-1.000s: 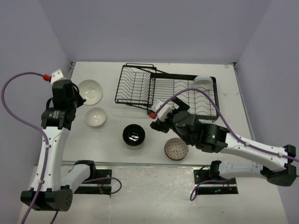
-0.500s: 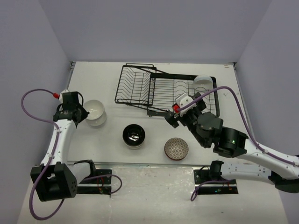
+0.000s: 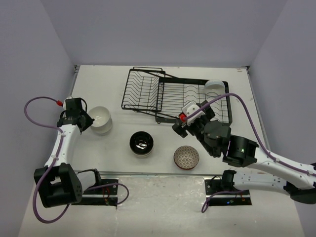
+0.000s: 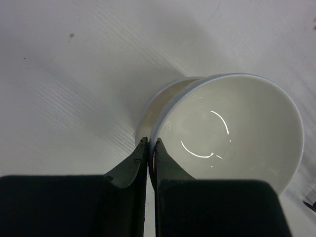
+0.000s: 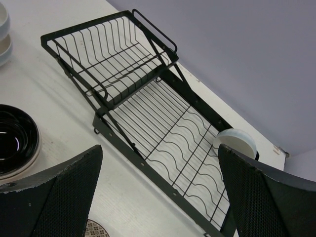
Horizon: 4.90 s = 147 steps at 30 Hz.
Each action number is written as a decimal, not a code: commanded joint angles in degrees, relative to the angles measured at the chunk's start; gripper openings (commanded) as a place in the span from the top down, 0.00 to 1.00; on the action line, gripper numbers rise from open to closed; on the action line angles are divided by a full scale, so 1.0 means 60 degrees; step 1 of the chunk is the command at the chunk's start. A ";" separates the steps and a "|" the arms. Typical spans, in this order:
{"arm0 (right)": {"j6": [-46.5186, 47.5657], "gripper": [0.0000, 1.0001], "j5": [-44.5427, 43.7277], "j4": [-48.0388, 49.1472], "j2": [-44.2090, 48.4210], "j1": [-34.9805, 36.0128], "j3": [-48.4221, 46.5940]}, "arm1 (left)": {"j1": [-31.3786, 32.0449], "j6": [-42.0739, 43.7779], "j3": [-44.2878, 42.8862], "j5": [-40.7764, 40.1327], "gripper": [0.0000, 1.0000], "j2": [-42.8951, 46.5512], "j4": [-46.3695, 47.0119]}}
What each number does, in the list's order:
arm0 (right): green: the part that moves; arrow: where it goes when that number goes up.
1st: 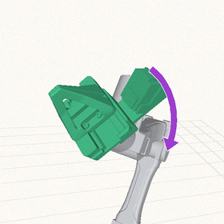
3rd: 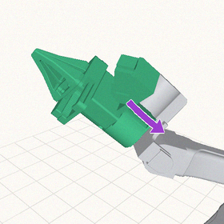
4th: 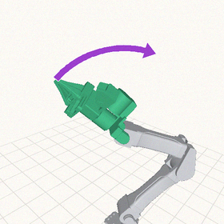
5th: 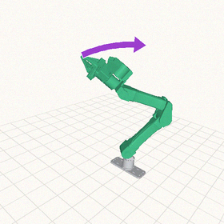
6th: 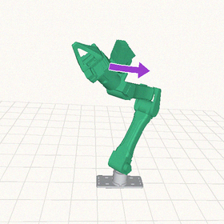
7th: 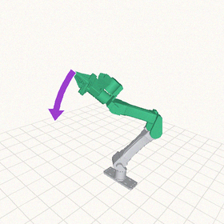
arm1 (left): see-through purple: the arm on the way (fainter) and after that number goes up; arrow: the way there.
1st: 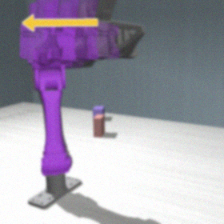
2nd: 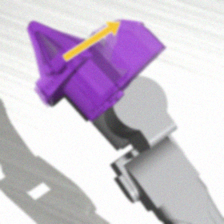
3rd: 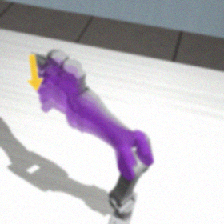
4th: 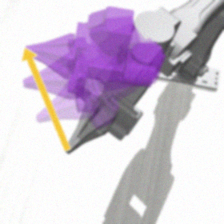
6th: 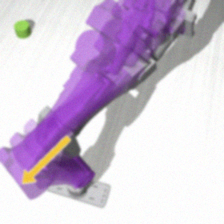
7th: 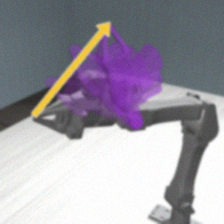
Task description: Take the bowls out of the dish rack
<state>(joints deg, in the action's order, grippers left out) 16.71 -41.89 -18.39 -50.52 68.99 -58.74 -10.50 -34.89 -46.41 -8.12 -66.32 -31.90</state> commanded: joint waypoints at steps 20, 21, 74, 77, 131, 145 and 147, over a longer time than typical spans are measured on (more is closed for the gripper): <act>-0.0104 0.01 0.0800 0.0297 0.0335 0.0015 0.0225 | -0.0110 0.0147 0.0426 0.0518 0.82 0.0287 0.0834; -0.0104 0.01 0.0814 0.0297 0.0334 0.0015 0.0225 | -0.0110 0.0161 0.0455 0.0533 0.80 0.0317 0.0849; -0.0031 0.01 0.0961 0.0297 0.0144 0.0015 0.0298 | -0.0110 0.0205 0.0660 0.0958 0.78 0.0200 0.0761; -0.0016 0.01 0.0976 0.0297 0.0129 0.0015 0.0298 | -0.0110 0.0220 0.0675 0.0943 0.70 0.0302 0.0732; 0.8129 0.33 0.3129 0.8471 -1.0241 -1.0063 -0.1137 | 0.7595 0.2285 -0.1244 -0.3554 0.00 0.5107 -0.0352; 0.8376 0.77 0.3144 0.9055 -1.1193 -1.0078 -0.1371 | 0.7756 0.2432 -0.1112 -0.3320 0.00 0.5063 -0.0162; 0.8552 0.82 0.3129 0.9261 -1.1340 -1.0063 -0.1386 | 0.7785 0.2432 -0.1098 -0.3349 0.00 0.5063 -0.0162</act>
<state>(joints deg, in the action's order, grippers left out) 67.33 -24.69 35.29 -116.14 7.92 -65.78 35.68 -21.41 -53.49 -27.46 -36.01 -34.92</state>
